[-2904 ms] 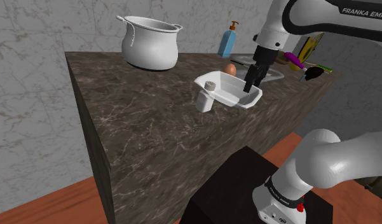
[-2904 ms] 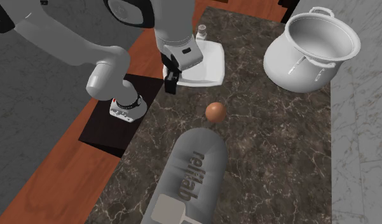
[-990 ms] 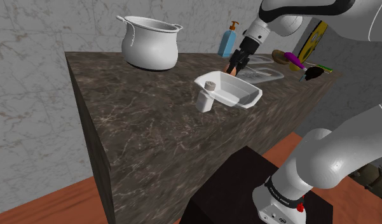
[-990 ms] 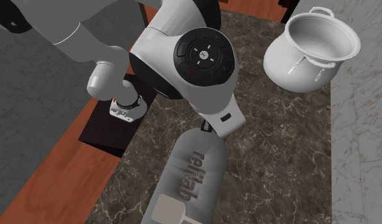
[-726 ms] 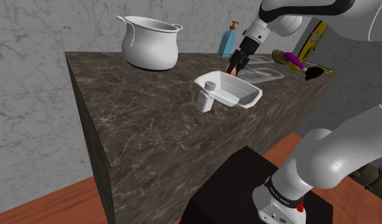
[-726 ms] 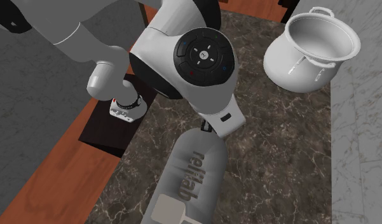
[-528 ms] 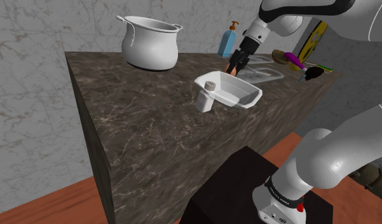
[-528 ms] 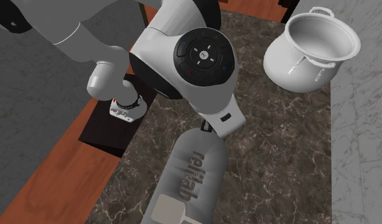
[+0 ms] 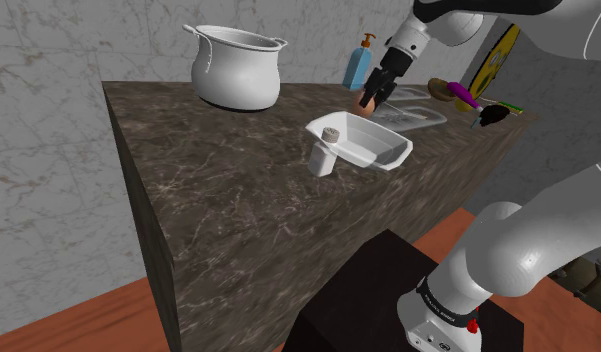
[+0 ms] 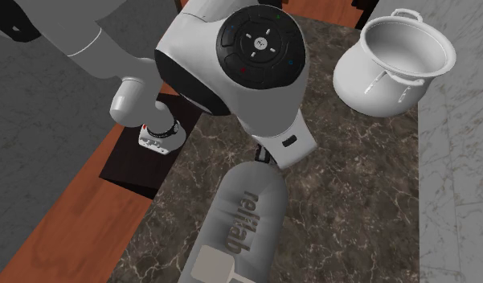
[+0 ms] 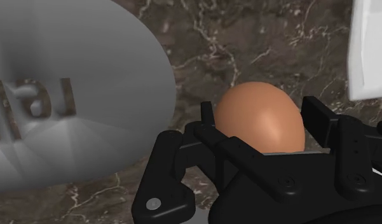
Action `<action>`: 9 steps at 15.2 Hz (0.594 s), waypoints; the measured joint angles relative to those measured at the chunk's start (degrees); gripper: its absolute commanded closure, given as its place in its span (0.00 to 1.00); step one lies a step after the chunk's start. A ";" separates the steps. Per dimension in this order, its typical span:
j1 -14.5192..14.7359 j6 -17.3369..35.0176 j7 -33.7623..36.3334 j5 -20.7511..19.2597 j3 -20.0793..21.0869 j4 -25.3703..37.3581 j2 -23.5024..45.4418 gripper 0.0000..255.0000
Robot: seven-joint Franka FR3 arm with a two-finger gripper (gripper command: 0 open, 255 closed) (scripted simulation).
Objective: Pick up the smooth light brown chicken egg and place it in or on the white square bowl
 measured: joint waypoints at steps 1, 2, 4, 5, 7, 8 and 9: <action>0.00 -0.72 0.10 0.00 -0.04 0.78 0.05 1.00; 0.09 -1.40 0.26 0.10 -0.04 1.77 0.36 1.00; 0.12 -3.00 0.80 0.00 0.12 3.16 0.04 1.00; 0.18 -3.69 0.96 0.07 0.12 4.07 0.25 1.00; 0.22 -5.17 1.12 0.14 0.00 5.85 0.59 1.00; 0.29 -5.97 1.34 0.21 0.03 6.86 0.78 1.00; 0.31 -6.81 1.47 0.22 -0.01 7.79 0.85 1.00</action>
